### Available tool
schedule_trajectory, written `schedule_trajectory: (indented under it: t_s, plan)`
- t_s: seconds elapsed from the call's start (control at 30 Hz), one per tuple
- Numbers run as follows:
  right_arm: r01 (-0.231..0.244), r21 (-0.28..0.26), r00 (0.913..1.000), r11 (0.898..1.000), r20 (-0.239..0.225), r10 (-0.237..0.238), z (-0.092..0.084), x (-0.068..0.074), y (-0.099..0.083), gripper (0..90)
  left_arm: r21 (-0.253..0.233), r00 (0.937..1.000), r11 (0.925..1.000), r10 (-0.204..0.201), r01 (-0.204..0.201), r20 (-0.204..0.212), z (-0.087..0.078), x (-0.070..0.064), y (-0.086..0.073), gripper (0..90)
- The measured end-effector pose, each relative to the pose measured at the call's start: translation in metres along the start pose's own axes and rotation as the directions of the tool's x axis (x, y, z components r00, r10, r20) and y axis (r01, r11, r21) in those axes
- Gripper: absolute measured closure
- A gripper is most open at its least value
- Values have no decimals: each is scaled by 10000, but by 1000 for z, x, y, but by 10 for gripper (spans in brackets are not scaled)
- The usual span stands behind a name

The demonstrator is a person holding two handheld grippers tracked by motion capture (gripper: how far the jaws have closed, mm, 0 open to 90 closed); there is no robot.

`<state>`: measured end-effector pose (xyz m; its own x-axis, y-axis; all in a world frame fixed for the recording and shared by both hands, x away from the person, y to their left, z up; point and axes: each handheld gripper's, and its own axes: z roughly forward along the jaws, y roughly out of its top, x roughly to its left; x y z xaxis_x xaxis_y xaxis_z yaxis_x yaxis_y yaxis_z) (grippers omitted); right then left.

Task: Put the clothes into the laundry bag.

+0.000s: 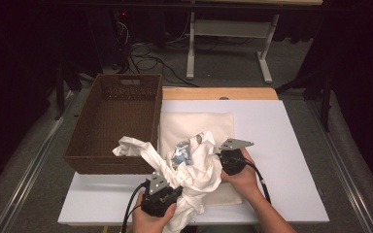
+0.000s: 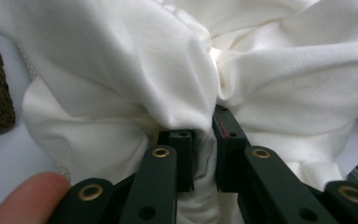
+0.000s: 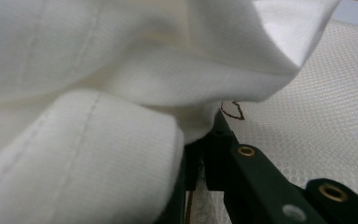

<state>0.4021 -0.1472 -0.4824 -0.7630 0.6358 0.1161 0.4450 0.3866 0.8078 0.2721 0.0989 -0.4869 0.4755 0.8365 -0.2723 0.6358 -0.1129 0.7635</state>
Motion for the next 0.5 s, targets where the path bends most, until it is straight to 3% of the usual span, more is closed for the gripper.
schedule_trajectory:
  t_s: [0.07,0.1,0.17,0.23,0.37,0.47,0.5]
  plan:
    - [-15,-7,10000,10000,-4,15,0,0,0,883,-112,9997,9998,172,-171,164,-6,2,2,716]
    - [-14,-20,10000,10000,-4,14,0,0,0,883,-275,9995,9992,289,-286,125,-11,3,4,624]
    - [-9,-4,10000,10000,-28,9,-1,-1,0,883,-715,9992,9971,248,-269,-306,-24,5,9,372]
    - [-22,-24,10000,10000,-47,22,-1,-1,0,883,-1173,9966,9930,41,-138,-827,-37,10,16,242]
    - [-17,-2,10000,10000,-31,17,0,-1,0,883,-1854,9887,9806,-868,631,-1223,-52,28,29,193]
    - [-57,-9,10000,10000,-51,57,0,-1,0,883,-2111,9870,9704,-1377,1176,-833,-57,38,39,227]
    - [-64,-4,10000,10000,-57,64,0,-1,0,883,-2076,9867,9710,-1384,1182,-852,-56,38,42,252]
